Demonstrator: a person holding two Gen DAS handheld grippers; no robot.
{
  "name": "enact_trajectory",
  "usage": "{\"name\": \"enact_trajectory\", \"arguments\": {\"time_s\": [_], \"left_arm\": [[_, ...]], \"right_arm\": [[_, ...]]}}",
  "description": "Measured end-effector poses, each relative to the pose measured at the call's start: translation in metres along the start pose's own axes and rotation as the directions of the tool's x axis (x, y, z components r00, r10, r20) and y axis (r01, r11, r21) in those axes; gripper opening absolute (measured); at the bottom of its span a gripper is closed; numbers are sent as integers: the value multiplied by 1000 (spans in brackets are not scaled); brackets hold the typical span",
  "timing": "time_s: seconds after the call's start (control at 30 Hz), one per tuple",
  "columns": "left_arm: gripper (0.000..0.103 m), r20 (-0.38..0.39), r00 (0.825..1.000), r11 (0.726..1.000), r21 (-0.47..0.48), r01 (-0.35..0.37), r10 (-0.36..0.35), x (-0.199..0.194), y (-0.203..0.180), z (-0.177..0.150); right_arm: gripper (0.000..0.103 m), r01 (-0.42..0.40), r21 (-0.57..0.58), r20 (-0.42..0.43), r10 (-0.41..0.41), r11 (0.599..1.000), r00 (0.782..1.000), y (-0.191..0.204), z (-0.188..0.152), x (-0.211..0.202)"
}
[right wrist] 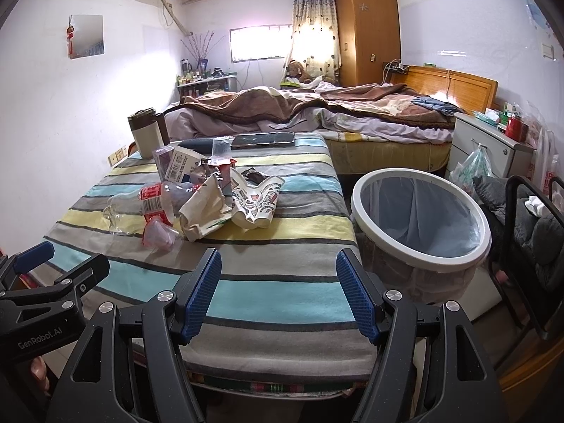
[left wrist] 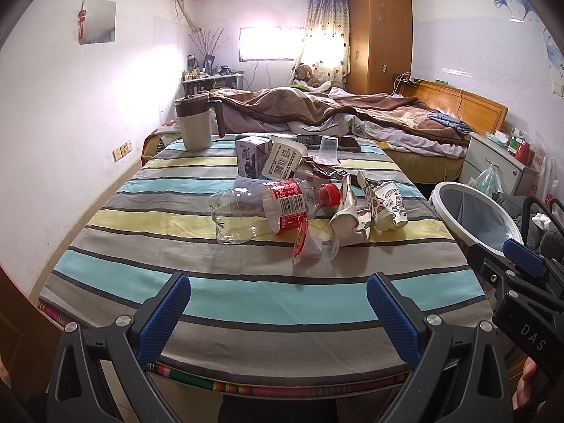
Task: Collect trash
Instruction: 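Grasp the Coca-Cola bottle with the left gripper while the right gripper grasps the patterned paper cup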
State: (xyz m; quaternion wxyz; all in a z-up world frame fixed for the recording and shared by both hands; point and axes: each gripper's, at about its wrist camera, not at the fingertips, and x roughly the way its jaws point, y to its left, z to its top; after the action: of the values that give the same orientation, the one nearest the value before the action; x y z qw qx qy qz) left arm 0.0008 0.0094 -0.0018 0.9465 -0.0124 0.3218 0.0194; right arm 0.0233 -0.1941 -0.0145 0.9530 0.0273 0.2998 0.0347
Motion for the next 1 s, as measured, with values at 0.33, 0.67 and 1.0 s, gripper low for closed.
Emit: {"name": "enact_trajectory", "arguments": {"time_s": [0.33, 0.67, 1.0], "left_arm": [[102, -47, 998, 999, -15, 43, -44, 35, 26, 15], [102, -75, 992, 994, -52, 100, -104, 76, 65, 49], [102, -117, 983, 984, 86, 155, -145, 106, 64, 75]], "right_arm": [[69, -23, 16, -19, 23, 1000, 1000, -3, 15, 31], [69, -49, 55, -92, 54, 997, 994, -3, 37, 80], [69, -97, 115, -200, 118, 989, 973, -8, 48, 119]]}}
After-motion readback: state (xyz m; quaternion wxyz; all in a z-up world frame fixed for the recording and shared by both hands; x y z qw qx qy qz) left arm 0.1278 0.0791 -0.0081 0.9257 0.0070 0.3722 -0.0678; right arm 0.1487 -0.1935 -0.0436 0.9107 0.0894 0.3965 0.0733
